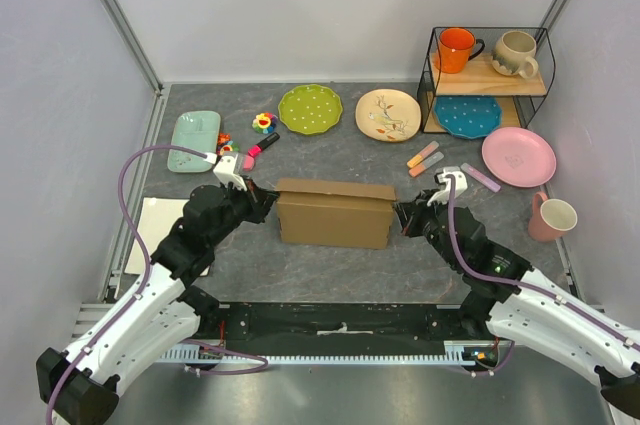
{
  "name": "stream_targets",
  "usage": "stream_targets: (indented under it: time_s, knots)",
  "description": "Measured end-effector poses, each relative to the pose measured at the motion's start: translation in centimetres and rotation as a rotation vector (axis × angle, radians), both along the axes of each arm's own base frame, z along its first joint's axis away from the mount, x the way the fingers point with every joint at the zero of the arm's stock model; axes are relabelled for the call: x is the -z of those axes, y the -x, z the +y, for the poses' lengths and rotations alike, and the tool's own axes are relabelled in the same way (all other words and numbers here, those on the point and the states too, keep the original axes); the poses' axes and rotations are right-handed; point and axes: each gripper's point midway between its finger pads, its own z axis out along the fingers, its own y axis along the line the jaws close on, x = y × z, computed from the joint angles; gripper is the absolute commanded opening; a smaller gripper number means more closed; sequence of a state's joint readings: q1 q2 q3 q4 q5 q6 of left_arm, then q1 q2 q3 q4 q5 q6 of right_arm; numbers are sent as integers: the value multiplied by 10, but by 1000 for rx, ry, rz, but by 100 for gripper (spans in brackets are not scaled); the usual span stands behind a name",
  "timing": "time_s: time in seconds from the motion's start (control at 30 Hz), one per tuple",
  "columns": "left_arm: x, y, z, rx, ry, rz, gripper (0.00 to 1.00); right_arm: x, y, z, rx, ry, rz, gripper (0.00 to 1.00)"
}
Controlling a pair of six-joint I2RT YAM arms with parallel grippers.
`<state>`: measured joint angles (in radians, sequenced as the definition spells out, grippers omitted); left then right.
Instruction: Fold the paper box
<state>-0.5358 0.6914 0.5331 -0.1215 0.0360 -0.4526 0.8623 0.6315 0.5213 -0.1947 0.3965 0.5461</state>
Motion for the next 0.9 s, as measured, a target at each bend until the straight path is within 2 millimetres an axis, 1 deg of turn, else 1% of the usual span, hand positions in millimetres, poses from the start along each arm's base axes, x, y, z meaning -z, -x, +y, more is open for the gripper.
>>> stream_targets:
  time_s: [0.03, 0.1, 0.2, 0.27, 0.57, 0.83, 0.9]
  knots:
    - [0, 0, 0, 0, 1, 1, 2, 0, 0, 0, 1, -9, 0, 6]
    - [0, 0, 0, 0, 2, 1, 2, -1, 1, 0, 4, -19, 2, 19]
    - [0, 0, 0, 0, 4, 0, 2, -1, 2, -1, 8, -20, 12, 26]
    - [0, 0, -1, 0, 4, 0, 2, 1, 2, -3, 12, -4, 24, 26]
    - [0, 1, -2, 5, 6, -1, 2, -6, 2, -6, 4, 88, 47, 26]
    - [0, 1, -2, 5, 6, -1, 2, -12, 0, -7, 5, 119, 39, 27]
    - [0, 0, -2, 5, 6, -1, 2, -13, -1, -8, 8, 124, 36, 25]
